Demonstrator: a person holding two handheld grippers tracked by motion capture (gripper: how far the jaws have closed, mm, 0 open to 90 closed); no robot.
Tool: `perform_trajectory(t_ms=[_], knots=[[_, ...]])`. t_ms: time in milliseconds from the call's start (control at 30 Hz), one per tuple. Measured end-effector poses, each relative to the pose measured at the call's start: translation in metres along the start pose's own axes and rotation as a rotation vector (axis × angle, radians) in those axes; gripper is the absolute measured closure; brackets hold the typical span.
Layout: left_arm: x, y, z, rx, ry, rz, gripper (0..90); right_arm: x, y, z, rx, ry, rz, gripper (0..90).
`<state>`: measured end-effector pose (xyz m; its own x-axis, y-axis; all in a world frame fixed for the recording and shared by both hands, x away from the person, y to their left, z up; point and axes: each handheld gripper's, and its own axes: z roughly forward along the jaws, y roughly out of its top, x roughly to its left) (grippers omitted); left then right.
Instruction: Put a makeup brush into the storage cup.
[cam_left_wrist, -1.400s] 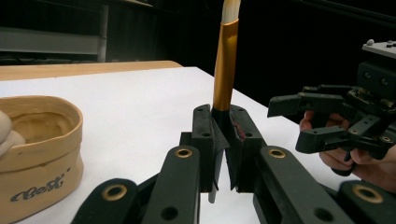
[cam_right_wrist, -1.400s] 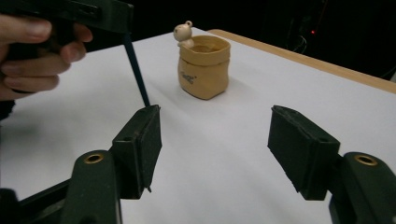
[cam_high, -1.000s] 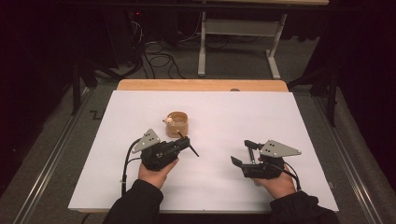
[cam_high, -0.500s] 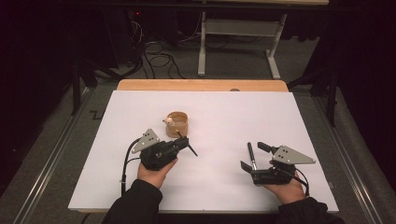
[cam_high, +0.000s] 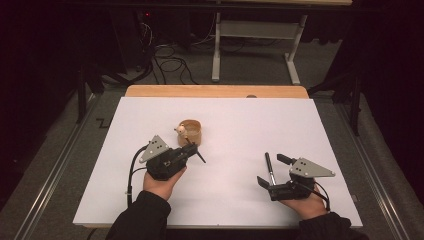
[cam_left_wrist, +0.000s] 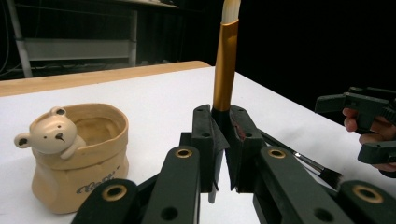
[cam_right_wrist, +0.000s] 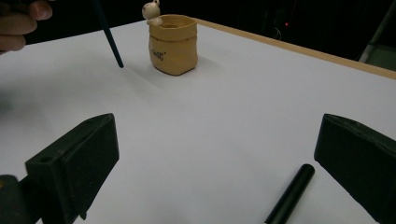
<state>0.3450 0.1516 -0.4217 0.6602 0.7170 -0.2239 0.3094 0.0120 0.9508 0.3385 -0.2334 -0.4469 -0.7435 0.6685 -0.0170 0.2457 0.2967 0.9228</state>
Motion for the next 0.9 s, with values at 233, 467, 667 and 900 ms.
perform_trajectory(t_ms=[233,467,667,900], knots=[[0.0,0.003,0.0,0.0,0.025,0.001,82.7,0.0,0.0,0.0,-0.009,0.004,0.0,0.5],[0.001,0.014,-0.003,-0.022,0.034,-0.005,82.8,-0.001,-0.001,0.0,-0.013,-0.011,-0.005,0.6],[0.004,0.022,-0.002,-0.03,0.049,-0.019,83.0,-0.001,-0.001,-0.002,-0.024,-0.018,-0.012,0.6],[0.011,0.033,0.005,-0.029,0.079,-0.023,83.0,-0.002,-0.001,-0.002,-0.021,-0.022,-0.013,0.9]])
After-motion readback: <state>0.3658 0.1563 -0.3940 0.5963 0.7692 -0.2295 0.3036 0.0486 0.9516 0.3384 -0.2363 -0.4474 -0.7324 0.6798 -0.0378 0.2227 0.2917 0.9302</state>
